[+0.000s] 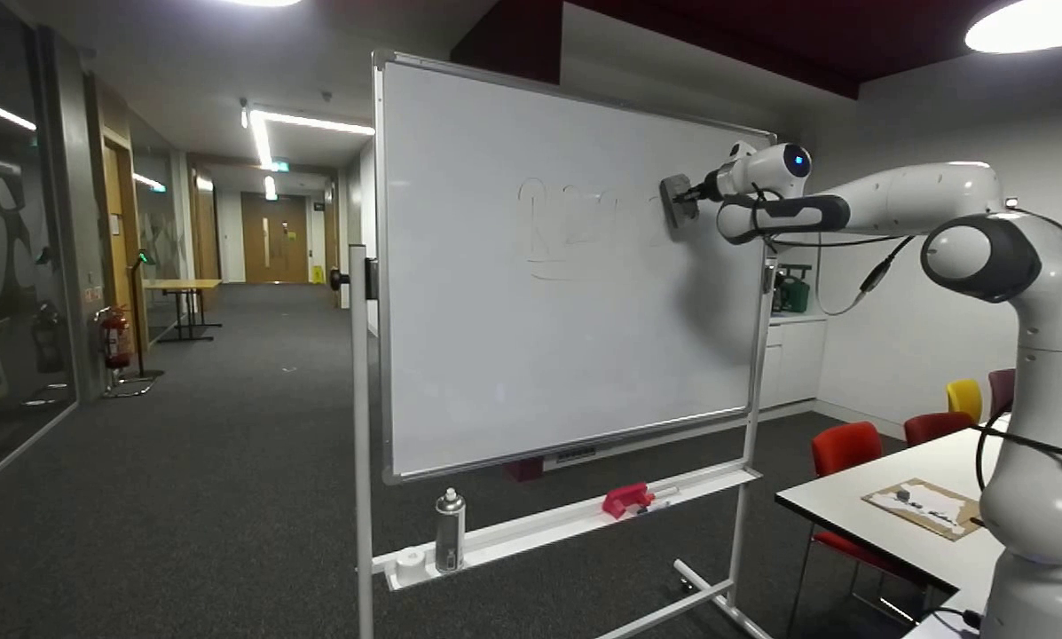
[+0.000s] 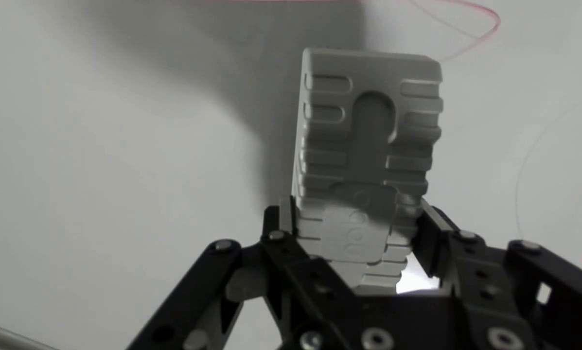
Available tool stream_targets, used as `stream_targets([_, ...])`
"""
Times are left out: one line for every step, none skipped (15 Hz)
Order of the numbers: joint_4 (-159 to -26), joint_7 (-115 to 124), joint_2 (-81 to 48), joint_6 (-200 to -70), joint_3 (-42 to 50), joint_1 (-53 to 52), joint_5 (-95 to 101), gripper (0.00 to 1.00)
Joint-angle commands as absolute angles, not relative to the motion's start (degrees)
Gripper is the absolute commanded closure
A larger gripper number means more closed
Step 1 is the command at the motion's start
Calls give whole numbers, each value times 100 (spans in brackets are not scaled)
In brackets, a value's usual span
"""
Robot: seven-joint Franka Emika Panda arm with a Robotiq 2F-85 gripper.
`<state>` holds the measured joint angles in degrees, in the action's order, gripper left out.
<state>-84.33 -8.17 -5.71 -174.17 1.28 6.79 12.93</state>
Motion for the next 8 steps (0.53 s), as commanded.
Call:
stream_targets([-7963,-1118,-1042,-17533,55,734,1198,66])
stream_targets([-7940,-1140,-1117,-17587,33,738,1201,66])
stream_targets([-7935,-1220,-1174,-17631,-28,751,1157,66])
stream_targets([-7934,-1241,-1209,-17684,-38,747,1190,66])
stream_targets([-7942,-1309,-1232,-17745,-72,748,1202,66])
stream_targets([-7952,-1358,-1240,-17794,-85,740,1228,66])
stream_targets([-7969,-1423,-1235,-17823,-105,726,1248,66])
stream_targets([-7976,-1502,-1241,-17847,-128,719,1262,66])
